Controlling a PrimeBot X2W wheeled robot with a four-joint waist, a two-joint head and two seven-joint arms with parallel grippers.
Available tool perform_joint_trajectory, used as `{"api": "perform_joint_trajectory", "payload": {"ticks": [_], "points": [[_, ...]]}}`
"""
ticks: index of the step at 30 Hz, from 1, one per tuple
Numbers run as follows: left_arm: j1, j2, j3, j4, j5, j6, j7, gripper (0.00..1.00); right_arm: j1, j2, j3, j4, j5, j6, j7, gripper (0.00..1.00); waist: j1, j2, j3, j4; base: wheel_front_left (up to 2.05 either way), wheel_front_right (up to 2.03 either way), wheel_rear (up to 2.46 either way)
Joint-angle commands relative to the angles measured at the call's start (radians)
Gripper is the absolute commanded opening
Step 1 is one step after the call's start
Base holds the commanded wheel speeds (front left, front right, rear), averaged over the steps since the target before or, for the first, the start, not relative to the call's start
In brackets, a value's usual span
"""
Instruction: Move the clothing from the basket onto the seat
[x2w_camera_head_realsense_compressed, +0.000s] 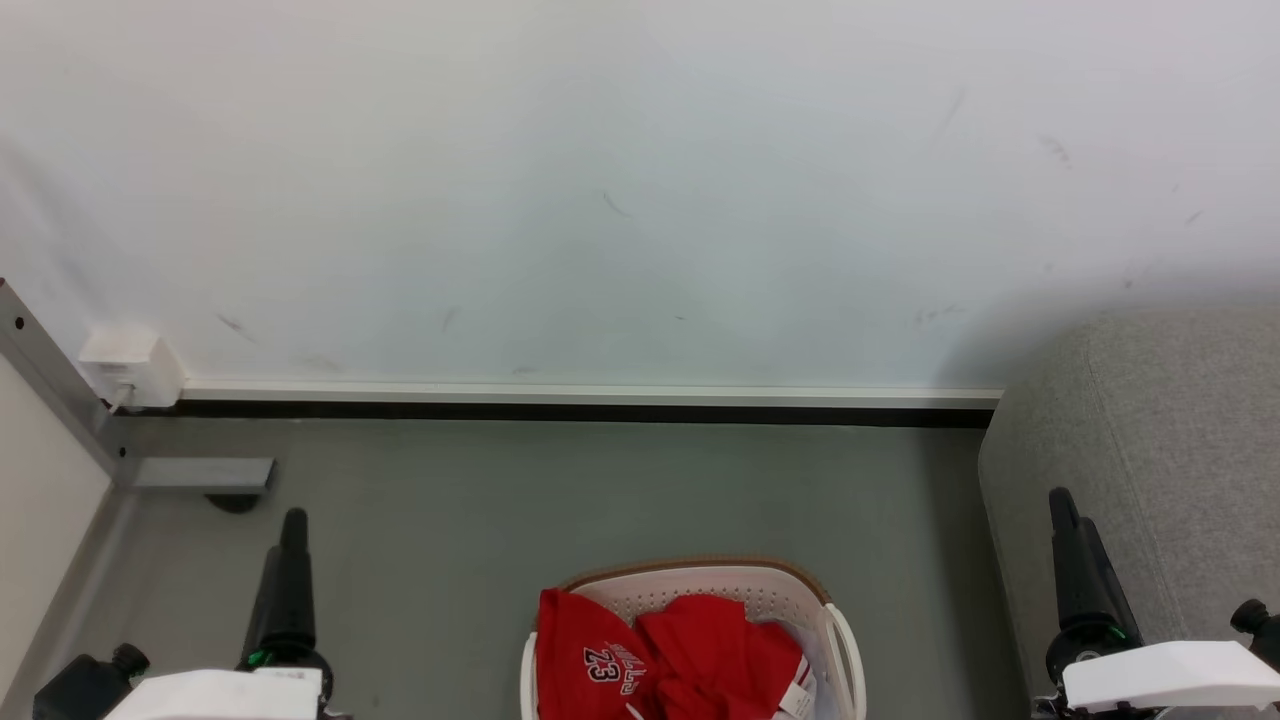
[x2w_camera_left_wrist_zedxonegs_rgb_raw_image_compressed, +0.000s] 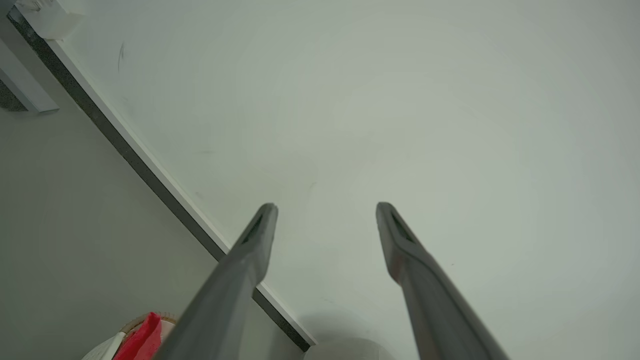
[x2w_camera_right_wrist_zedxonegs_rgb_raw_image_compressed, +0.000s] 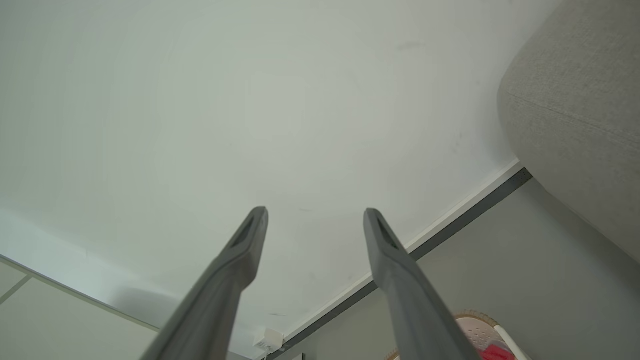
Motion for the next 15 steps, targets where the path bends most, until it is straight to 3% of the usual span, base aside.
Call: {"api": "perform_joint_trajectory", "payload": {"ticks": [1, 15], "points": [[-0.016, 0.01, -0.004, -0.023, 0.062, 0.004, -0.012, 1.0, -0.032, -0.011, 0.009, -0.018, -0.056, -0.001, -0.016, 1.0, 0.0, 0.0, 0.0, -0.001, 0.0, 0.0, 0.0], [-0.008, 0.011, -0.043, -0.05, 0.378, 0.051, -0.053, 1.0, -0.048, -0.019, 0.062, -0.006, -0.291, -0.001, -0.056, 1.0, 0.0, 0.0, 0.002, -0.004, 0.0, 0.0, 0.0]]}}
